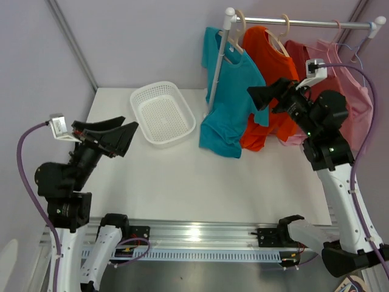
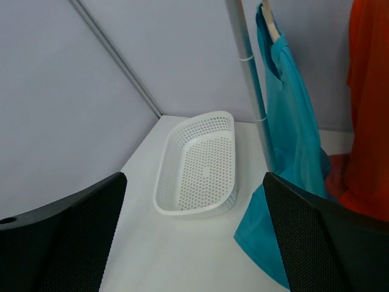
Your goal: Remove the t-shirt from the hanger
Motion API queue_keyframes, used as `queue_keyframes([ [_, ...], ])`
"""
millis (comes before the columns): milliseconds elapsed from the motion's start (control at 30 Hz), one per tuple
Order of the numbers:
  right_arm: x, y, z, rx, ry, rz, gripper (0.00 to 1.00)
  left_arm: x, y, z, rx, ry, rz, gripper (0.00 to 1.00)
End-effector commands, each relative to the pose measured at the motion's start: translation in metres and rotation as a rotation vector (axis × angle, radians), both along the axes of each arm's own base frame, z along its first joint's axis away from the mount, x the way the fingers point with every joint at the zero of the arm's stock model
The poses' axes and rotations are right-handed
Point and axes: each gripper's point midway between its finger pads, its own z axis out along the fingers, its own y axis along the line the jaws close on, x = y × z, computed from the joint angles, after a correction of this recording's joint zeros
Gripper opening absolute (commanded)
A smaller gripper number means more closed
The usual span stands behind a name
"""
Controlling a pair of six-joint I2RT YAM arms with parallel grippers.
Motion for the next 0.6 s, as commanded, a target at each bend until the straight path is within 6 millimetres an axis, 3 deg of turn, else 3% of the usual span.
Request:
queue_keyframes([
  [0,0.021,-0.008,0.011,-0.027,-0.035,-0.082,0.99,0.021,-0.002,-0.014,0.112,0.096,0.010,1.00],
  [133,0.041,-0.003,0.015,-0.092,-0.114,-0.106,0.99,0.033,0.013,-0.020,0.177,0.095,0.120,1.00],
  [167,0.045,0.001,0.024,-0.097,-0.161,-0.102,0.99,0.033,0.018,-0.019,0.186,0.084,0.149,1.00],
  [233,0.074,0.004,0.015,-0.142,-0.150,-0.148,0.99,0.036,0.031,-0.018,0.197,0.086,0.231,1.00],
  [267,0.081,0.005,0.028,-0.160,-0.184,-0.155,0.97,0.037,0.035,-0.018,0.199,0.091,0.258,1.00],
  [300,0.104,0.011,0.014,-0.198,-0.157,-0.161,0.90,0.038,0.040,-0.019,0.198,0.102,0.287,1.00],
  [333,0.112,0.016,0.014,-0.214,-0.164,-0.156,0.87,0.040,0.041,-0.020,0.209,0.103,0.294,0.99],
  [367,0.117,0.019,0.028,-0.243,-0.219,-0.149,0.84,0.038,0.042,-0.013,0.209,0.095,0.300,1.00],
  [433,0.144,0.030,0.011,-0.289,-0.205,-0.145,0.82,0.045,0.043,-0.019,0.232,0.135,0.303,0.99],
  [500,0.157,0.031,0.022,-0.307,-0.244,-0.176,0.77,0.049,0.043,-0.017,0.237,0.147,0.303,1.00],
  [567,0.178,0.036,0.011,-0.314,-0.226,-0.188,0.72,0.052,0.044,-0.019,0.247,0.151,0.308,1.00],
])
